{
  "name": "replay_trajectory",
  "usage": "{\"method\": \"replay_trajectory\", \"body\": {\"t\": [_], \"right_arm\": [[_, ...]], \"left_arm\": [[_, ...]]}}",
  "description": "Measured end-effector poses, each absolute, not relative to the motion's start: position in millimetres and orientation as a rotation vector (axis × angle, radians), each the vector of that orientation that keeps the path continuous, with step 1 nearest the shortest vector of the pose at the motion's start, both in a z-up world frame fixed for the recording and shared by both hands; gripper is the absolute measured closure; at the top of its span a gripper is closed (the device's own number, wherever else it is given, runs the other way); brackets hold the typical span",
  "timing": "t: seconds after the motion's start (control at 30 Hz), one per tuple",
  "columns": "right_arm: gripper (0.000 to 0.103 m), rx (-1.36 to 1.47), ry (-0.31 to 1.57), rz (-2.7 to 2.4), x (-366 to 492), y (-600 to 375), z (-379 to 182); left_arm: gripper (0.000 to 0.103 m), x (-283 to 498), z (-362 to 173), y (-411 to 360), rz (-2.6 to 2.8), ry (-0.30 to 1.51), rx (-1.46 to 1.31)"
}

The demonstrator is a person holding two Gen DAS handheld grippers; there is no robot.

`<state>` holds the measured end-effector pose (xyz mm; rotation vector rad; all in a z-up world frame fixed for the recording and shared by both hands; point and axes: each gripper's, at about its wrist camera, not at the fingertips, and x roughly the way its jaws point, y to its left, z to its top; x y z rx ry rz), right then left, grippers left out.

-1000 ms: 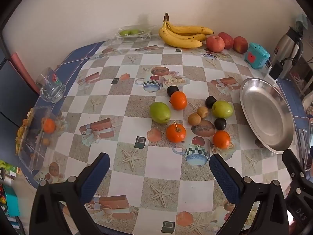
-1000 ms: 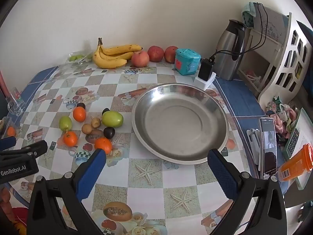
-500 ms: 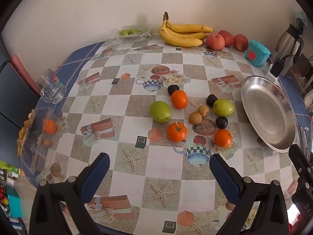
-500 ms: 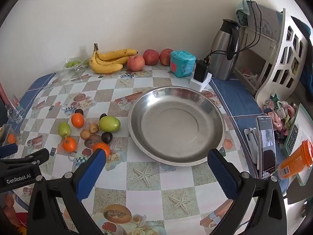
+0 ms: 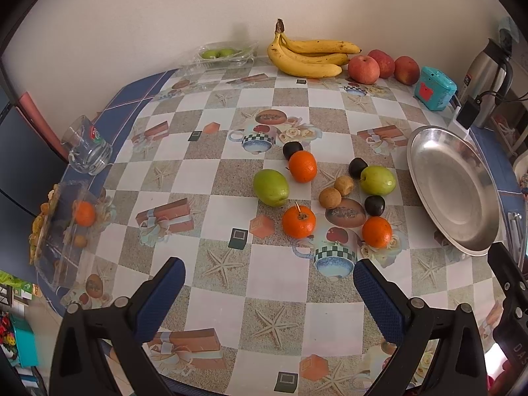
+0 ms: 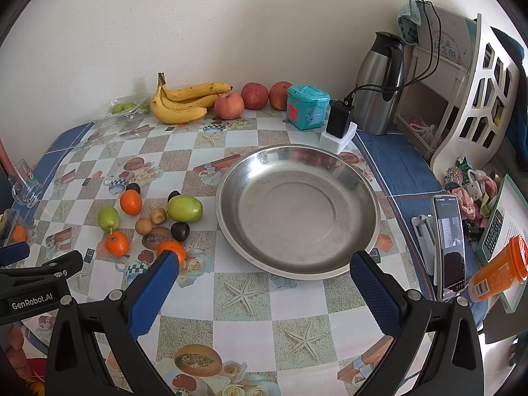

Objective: Organize fruits

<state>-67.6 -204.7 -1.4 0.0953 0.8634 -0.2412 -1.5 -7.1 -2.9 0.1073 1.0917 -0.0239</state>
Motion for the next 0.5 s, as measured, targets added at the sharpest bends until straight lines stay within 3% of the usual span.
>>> {"method": "replay_trajectory", "body": {"t": [0.5], "right_arm": [[0.0, 0.095, 0.865, -0.242, -67.2, -204.4, -2.0]], "left_arm": [[0.0, -1.6, -3.3, -5.5, -0.021, 1.096, 0.106]]}}
